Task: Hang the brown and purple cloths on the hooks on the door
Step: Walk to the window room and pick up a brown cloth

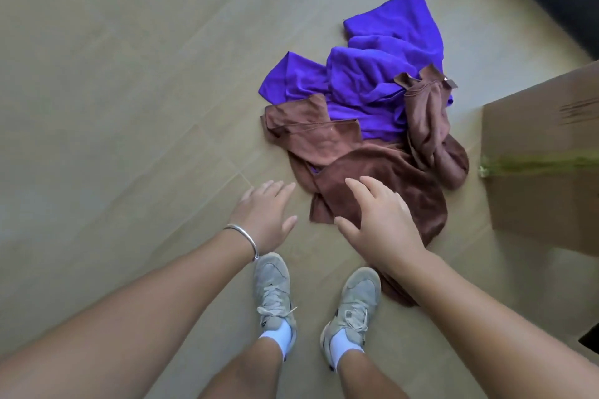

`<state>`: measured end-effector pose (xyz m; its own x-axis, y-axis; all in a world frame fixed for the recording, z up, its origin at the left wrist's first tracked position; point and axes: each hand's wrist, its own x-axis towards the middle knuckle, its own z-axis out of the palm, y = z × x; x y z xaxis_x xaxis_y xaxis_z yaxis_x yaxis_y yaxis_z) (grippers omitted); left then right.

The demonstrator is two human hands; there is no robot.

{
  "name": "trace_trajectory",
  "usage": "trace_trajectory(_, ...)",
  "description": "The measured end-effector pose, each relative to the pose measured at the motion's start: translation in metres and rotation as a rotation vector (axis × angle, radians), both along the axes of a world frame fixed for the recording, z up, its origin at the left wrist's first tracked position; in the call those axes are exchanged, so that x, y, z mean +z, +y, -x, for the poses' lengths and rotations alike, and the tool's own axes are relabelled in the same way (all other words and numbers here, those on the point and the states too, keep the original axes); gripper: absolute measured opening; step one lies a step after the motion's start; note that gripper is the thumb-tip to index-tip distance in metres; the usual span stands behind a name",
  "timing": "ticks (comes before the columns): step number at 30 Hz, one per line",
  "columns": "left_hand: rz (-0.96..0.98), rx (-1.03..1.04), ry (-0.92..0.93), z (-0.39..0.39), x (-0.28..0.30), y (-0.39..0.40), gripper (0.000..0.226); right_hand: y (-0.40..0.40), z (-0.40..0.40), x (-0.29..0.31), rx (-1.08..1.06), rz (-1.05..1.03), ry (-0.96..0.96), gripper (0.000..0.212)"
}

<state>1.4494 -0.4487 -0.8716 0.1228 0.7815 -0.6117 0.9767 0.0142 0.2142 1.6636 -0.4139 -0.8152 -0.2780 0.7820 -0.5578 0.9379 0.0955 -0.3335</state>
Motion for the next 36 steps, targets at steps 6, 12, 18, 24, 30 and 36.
trace_trajectory(6,-0.117,-0.054,-0.003,0.025,-0.109,0.048,0.06,0.036,0.034,-0.115,0.131,-0.107,0.043,0.066)
trace_trajectory(12,-0.265,-0.052,-0.106,0.047,-0.19,0.125,0.06,0.107,0.031,-0.216,0.222,-0.3,0.024,0.054)
trace_trajectory(18,-0.289,-0.2,-0.151,0.057,-0.236,0.174,0.04,0.173,0.018,-0.265,0.457,-0.396,-0.111,0.036)
trace_trajectory(24,-0.089,-0.252,-0.156,0.079,-0.242,0.185,0.017,0.187,0.029,-0.278,0.628,-0.383,-0.116,0.026)
trace_trajectory(30,0.003,-0.278,-0.049,0.104,-0.239,0.16,0.026,0.182,0.025,-0.261,0.581,-0.247,0.143,0.009)
trace_trajectory(36,-0.045,0.023,0.08,0.134,-0.238,0.162,0.026,0.16,0.033,-0.244,0.741,0.015,0.129,0.01)
